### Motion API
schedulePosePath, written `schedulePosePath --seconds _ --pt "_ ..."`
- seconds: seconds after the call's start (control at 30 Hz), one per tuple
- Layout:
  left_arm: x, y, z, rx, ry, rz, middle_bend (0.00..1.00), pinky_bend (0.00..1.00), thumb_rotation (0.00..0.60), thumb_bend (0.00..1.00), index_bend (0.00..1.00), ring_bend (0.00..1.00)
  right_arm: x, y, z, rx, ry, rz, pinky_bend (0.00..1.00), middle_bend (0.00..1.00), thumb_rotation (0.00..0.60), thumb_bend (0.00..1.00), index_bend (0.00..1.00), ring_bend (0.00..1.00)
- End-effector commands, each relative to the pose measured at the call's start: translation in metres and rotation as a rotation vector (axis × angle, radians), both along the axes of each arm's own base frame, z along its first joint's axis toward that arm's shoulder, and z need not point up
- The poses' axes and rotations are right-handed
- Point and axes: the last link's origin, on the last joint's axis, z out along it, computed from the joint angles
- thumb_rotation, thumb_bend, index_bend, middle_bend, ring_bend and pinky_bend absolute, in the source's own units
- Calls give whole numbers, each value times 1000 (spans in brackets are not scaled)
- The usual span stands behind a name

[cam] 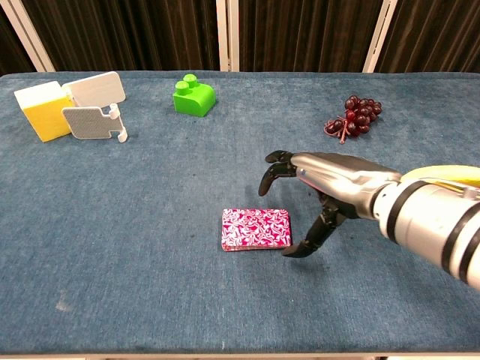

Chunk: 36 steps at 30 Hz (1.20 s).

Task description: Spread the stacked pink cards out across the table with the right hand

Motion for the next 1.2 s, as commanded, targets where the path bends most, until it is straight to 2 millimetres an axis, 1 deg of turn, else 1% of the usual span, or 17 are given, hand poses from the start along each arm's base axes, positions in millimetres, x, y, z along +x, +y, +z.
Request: schedulePosePath --seconds 0.03,0.67,0.8,1.0,1.2 --pt "-1 0 0 0 -1 1 64 9 600 94 118 0 2 -1 -4 3 8 -3 55 52 600 335 349 0" --pt "-6 -1 0 3 0 7 64 8 600 93 118 0 10 -5 -23 35 49 -3 38 52 600 372 366 0" --pt "-7 -2 0 5 0 10 64 8 600 94 118 0 10 -6 -24 34 50 -3 34 52 600 392 368 0" --pt "-8 -2 1 4 2 10 64 8 600 93 118 0 11 -6 -22 25 42 2 31 52 600 392 370 0" --pt "-8 -2 0 4 3 12 64 8 600 94 118 0 12 -7 -24 29 52 5 30 52 600 396 402 0"
